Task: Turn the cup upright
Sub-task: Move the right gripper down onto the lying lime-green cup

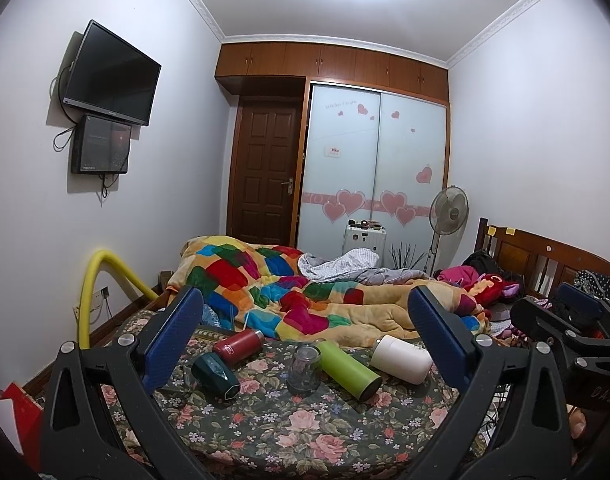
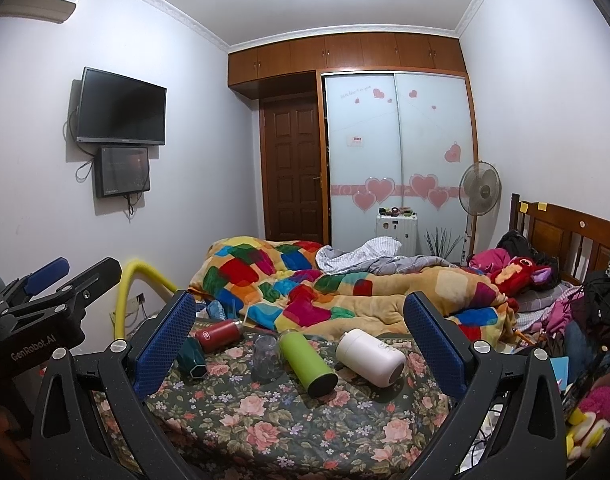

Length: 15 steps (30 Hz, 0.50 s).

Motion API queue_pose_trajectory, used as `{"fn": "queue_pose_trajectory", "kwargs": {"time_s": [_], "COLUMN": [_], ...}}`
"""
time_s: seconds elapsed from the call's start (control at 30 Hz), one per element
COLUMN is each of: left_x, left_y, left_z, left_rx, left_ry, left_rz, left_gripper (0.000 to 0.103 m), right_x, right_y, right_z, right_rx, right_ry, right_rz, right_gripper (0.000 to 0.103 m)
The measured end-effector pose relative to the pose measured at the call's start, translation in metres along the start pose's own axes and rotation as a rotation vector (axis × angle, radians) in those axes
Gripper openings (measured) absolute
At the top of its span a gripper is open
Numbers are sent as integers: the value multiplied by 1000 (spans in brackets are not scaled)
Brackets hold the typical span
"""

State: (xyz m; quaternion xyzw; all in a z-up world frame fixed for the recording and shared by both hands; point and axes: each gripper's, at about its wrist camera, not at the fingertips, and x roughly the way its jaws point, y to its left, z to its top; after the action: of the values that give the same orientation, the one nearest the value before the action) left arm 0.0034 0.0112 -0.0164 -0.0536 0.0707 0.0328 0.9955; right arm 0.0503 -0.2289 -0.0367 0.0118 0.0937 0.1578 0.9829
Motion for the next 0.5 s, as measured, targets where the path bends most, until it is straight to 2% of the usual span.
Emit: {"fn": "queue_pose_trajectory", "kwargs": {"time_s": [0.3, 0.5], "left_x": [25, 66], "left_y": [6, 18], "left_z": [-2, -20], "left_rx": [-11, -43], "left_ry": [47, 140], "left_rz": [-14, 2], "left_gripper": [103, 103], "right_x": [25, 55], "right_y": [-5, -10], "right_z": [-8, -25], "right_rx": [-18, -27], "right_ry": [59, 145], "right_rz": [-14, -34], "right_gripper": [103, 103]}}
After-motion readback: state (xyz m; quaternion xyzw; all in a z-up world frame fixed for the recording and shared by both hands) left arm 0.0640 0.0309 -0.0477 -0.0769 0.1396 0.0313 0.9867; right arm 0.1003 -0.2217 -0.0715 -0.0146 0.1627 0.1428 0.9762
